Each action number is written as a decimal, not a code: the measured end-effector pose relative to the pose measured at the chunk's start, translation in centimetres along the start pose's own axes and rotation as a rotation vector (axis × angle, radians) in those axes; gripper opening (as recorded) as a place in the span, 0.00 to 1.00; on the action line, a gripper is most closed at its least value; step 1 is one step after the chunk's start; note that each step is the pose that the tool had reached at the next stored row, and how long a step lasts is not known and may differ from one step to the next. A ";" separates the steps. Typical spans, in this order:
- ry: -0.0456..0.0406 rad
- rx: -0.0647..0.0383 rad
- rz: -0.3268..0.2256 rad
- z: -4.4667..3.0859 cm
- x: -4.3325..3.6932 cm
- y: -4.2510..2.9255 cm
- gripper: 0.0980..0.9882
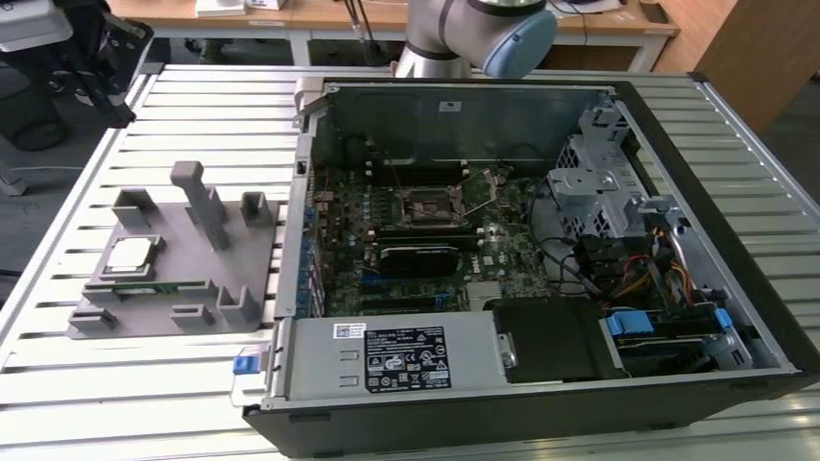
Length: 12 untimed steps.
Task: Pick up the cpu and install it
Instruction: 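Reach for the cpu, then pick up the cpu and move it towards the insertion slot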
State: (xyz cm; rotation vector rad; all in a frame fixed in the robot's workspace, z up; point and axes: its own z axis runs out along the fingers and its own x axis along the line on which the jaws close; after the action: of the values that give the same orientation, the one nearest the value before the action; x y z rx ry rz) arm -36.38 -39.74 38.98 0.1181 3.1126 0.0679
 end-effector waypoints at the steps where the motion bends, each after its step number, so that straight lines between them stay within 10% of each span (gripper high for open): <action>1: 0.0000 0.000 0.000 0.00 0.25 -0.02 0.01; 12: -0.0001 0.000 0.000 -0.02 2.83 -0.22 0.01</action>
State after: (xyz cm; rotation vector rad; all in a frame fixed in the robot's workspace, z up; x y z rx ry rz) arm -39.22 -39.74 38.92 0.1180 3.1125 0.0680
